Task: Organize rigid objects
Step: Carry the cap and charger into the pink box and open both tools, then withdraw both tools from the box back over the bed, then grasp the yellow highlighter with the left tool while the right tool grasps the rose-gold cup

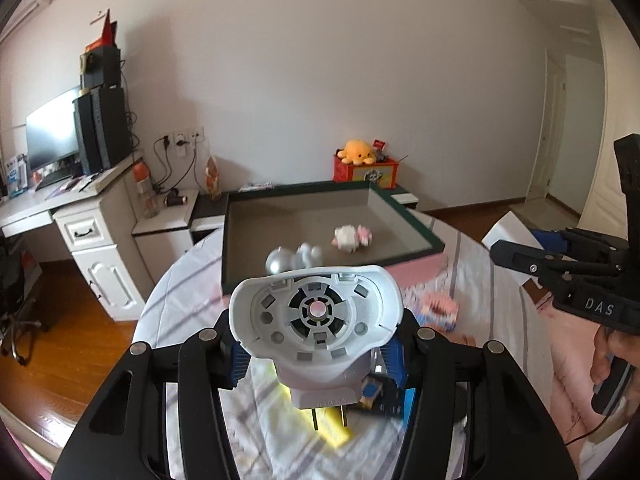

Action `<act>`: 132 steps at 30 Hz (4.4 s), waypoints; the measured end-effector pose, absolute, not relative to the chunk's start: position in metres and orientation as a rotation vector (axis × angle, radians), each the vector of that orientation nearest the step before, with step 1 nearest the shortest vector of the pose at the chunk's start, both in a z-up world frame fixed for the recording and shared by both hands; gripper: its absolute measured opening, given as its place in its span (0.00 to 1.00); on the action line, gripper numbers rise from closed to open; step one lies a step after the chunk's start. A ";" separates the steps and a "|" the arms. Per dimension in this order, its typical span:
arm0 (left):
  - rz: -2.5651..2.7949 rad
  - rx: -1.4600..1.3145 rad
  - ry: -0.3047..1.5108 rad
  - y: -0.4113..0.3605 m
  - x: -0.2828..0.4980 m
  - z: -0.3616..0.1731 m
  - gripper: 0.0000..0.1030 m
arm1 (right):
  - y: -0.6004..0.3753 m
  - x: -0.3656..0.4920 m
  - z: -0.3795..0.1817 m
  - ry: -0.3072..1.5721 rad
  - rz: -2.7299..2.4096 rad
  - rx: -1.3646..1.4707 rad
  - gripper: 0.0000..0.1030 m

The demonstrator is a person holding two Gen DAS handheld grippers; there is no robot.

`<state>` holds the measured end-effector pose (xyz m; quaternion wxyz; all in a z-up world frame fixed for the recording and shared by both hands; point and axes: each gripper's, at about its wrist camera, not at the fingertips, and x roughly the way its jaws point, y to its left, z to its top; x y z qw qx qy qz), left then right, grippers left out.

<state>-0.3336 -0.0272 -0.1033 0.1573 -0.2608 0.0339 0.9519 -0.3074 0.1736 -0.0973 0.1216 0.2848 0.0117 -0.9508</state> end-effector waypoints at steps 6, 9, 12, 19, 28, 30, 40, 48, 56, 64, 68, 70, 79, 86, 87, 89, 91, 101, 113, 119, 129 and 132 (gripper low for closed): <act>2.701 -0.788 0.099 -0.025 -0.384 -0.099 0.52 | 0.164 -0.343 -0.088 0.081 -2.761 0.822 0.41; 2.701 -0.828 0.110 -0.027 -0.413 -0.101 0.52 | 0.161 -0.366 -0.088 0.091 -2.746 0.828 0.41; 2.691 -0.869 0.104 -0.028 -0.441 -0.104 0.52 | 0.157 -0.397 -0.089 0.110 -2.730 0.854 0.41; 2.684 -0.998 0.116 -0.027 -0.508 -0.122 0.52 | 0.150 -0.460 -0.107 0.126 -2.686 0.957 0.41; 2.659 -1.153 0.168 -0.020 -0.557 -0.154 0.53 | 0.144 -0.521 -0.151 0.140 -2.616 1.161 0.41; 2.669 -1.171 0.175 -0.020 -0.560 -0.158 0.54 | 0.140 -0.526 -0.157 0.148 -2.592 1.177 0.41; 2.724 -1.114 0.178 -0.024 -0.547 -0.151 0.79 | 0.127 -0.526 -0.160 0.121 -2.554 1.167 0.53; 2.776 -0.998 0.152 -0.039 -0.497 -0.122 0.96 | 0.137 -0.489 -0.130 0.093 -2.625 1.062 0.75; 2.864 -0.847 0.097 -0.046 -0.423 -0.088 1.00 | 0.142 -0.424 -0.098 0.095 -2.693 0.916 0.84; 2.886 -0.693 -0.009 -0.049 -0.329 -0.068 1.00 | 0.157 -0.345 -0.079 0.037 -2.779 0.808 0.93; 2.892 -0.666 -0.028 -0.047 -0.288 -0.067 1.00 | 0.166 -0.298 -0.078 0.024 -2.848 0.748 1.00; 2.894 -0.659 -0.043 -0.047 -0.269 -0.068 1.00 | 0.169 -0.284 -0.081 0.017 -2.852 0.753 1.00; 2.960 -0.665 0.038 -0.043 -0.232 -0.070 1.00 | 0.177 -0.239 -0.094 -0.026 -2.850 0.784 1.00; 2.958 -0.723 0.088 -0.040 -0.222 -0.081 1.00 | 0.177 -0.221 -0.102 -0.003 -2.846 0.804 1.00; 2.954 -0.737 0.094 -0.039 -0.222 -0.083 1.00 | 0.178 -0.219 -0.103 -0.006 -2.845 0.809 1.00; 2.947 -0.763 0.100 -0.039 -0.224 -0.087 1.00 | 0.180 -0.218 -0.106 -0.010 -2.848 0.821 1.00; 2.944 -0.779 0.103 -0.039 -0.225 -0.090 1.00 | 0.182 -0.218 -0.108 -0.013 -2.852 0.833 1.00; 2.909 -0.875 0.135 -0.036 -0.235 -0.113 1.00 | 0.196 -0.224 -0.124 -0.054 -2.852 0.913 1.00; 2.831 -1.129 0.160 -0.028 -0.280 -0.178 1.00 | 0.203 -0.243 -0.160 -0.066 -2.810 1.058 1.00; 2.801 -1.196 0.107 -0.025 -0.309 -0.198 1.00 | 0.210 -0.256 -0.175 -0.082 -2.800 1.115 1.00; 2.759 -1.226 0.069 -0.035 -0.334 -0.216 0.83 | 0.211 -0.277 -0.187 -0.099 -2.759 1.152 1.00; 2.769 -1.216 0.107 -0.040 -0.335 -0.219 0.59 | 0.201 -0.286 -0.191 -0.077 -2.720 1.148 1.00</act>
